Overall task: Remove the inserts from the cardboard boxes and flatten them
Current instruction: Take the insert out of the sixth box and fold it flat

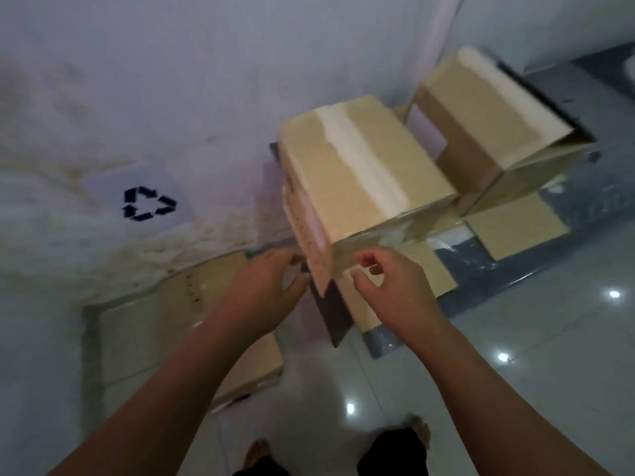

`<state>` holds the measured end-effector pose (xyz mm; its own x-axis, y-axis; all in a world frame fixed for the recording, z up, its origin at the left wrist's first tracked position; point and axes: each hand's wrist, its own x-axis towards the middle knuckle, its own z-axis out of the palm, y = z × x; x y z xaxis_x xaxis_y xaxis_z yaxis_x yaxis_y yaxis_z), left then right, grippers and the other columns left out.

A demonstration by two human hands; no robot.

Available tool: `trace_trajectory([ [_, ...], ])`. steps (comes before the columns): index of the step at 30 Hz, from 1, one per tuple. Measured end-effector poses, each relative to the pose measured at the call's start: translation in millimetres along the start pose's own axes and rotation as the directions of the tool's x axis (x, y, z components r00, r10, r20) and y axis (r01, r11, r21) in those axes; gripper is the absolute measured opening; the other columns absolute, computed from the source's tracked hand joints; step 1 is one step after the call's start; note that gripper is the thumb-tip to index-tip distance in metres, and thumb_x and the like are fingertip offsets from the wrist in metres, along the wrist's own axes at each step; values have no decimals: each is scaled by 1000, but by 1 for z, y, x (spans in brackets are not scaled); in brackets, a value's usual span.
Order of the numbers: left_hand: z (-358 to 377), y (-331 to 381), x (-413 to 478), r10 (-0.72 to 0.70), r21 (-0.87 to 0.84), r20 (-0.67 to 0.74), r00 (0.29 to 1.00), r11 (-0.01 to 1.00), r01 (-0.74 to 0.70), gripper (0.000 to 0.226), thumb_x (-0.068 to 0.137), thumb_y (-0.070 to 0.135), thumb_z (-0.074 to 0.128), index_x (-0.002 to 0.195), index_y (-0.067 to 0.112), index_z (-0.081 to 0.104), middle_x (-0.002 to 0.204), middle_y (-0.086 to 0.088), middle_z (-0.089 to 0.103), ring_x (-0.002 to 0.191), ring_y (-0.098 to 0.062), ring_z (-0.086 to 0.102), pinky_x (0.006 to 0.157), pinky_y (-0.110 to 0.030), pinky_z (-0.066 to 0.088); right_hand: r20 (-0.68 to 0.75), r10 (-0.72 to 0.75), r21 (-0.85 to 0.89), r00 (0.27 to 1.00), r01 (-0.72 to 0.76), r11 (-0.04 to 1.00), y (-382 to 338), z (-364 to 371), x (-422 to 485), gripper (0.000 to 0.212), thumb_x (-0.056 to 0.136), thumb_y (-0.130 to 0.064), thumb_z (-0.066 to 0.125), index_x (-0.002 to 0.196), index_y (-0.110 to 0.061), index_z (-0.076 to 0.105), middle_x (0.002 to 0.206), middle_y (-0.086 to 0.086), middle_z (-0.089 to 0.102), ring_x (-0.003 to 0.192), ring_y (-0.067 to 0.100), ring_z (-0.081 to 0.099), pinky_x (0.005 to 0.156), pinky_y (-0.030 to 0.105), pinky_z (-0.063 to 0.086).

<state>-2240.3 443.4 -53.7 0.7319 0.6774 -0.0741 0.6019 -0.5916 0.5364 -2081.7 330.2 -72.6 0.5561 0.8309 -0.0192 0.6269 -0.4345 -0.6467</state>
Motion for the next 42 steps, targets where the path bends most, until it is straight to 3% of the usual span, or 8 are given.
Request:
trace_trajectory([
  [3, 29, 68, 32, 18, -32, -28, 999, 999, -19, 34, 93, 29, 55, 126, 19, 56, 127, 0, 60, 115, -15, 53, 81, -17, 31, -31, 33, 48, 999, -31, 998, 55, -60, 13, 25, 87, -28, 63, 110, -21, 64, 99, -8, 64, 89, 10, 58, 79, 27, 47],
  [10, 99, 206, 103, -52, -154, -66, 996, 987, 42, 31, 94, 30, 54, 123, 21, 57, 119, 5, 60, 112, -14, 53, 84, -22, 34, -86, 77, 183, 993, -60, 981, 168, -188, 51, 19, 86, -26, 65, 106, -24, 64, 90, -14, 62, 83, 7, 60, 73, 23, 50],
  [13, 119, 247, 138, -38, -173, -77, 996, 985, 25, 31, 93, 27, 57, 122, 20, 58, 118, 5, 60, 105, -9, 52, 85, -21, 34, -107, 71, 200, 992, -49, 979, 204, -229, 74, 16, 87, -27, 64, 103, -27, 63, 87, -18, 61, 83, 4, 60, 70, 17, 46],
  [21, 164, 327, 255, -5, -183, -141, 990, 983, -21, 30, 93, 33, 55, 123, 26, 55, 116, 12, 55, 103, -5, 47, 83, -24, 36, -94, 58, 194, 994, -38, 980, 289, -309, 161, 16, 88, -25, 62, 103, -27, 63, 89, -14, 62, 83, 5, 60, 73, 25, 50],
  [26, 173, 389, 345, 52, -228, -217, 975, 968, -102, 25, 93, 27, 57, 117, 23, 59, 109, 12, 53, 91, 1, 44, 70, -4, 32, -98, 27, 151, 995, -12, 988, 338, -365, 234, 19, 90, -23, 62, 109, -20, 62, 93, -9, 63, 83, 4, 59, 70, 17, 49],
  [30, 184, 423, 406, 18, -220, -214, 977, 973, -66, 29, 92, 28, 58, 120, 22, 58, 122, 6, 55, 110, -10, 50, 90, -22, 37, -84, -19, 116, 996, 28, 993, 378, -394, 285, 22, 90, -23, 63, 111, -17, 63, 92, -9, 62, 83, 4, 59, 70, 10, 44],
  [34, 203, 432, 430, -160, -170, -219, 962, 978, 124, 35, 93, 30, 56, 127, 25, 52, 144, 0, 42, 135, -21, 36, 113, -43, 30, 9, -85, 132, 996, 83, 988, 400, -396, 322, 23, 89, -26, 63, 111, -20, 63, 92, -13, 62, 83, 2, 59, 76, 23, 52],
  [42, 207, 418, 416, -460, -47, -344, 819, 879, 474, 40, 101, 35, 31, 136, 23, 45, 152, -2, 34, 146, -35, 10, 115, -58, 7, 244, -302, 199, 921, 258, 945, 395, -383, 355, 24, 92, -27, 58, 114, -20, 62, 101, -9, 63, 90, 5, 58, 78, 21, 50],
])
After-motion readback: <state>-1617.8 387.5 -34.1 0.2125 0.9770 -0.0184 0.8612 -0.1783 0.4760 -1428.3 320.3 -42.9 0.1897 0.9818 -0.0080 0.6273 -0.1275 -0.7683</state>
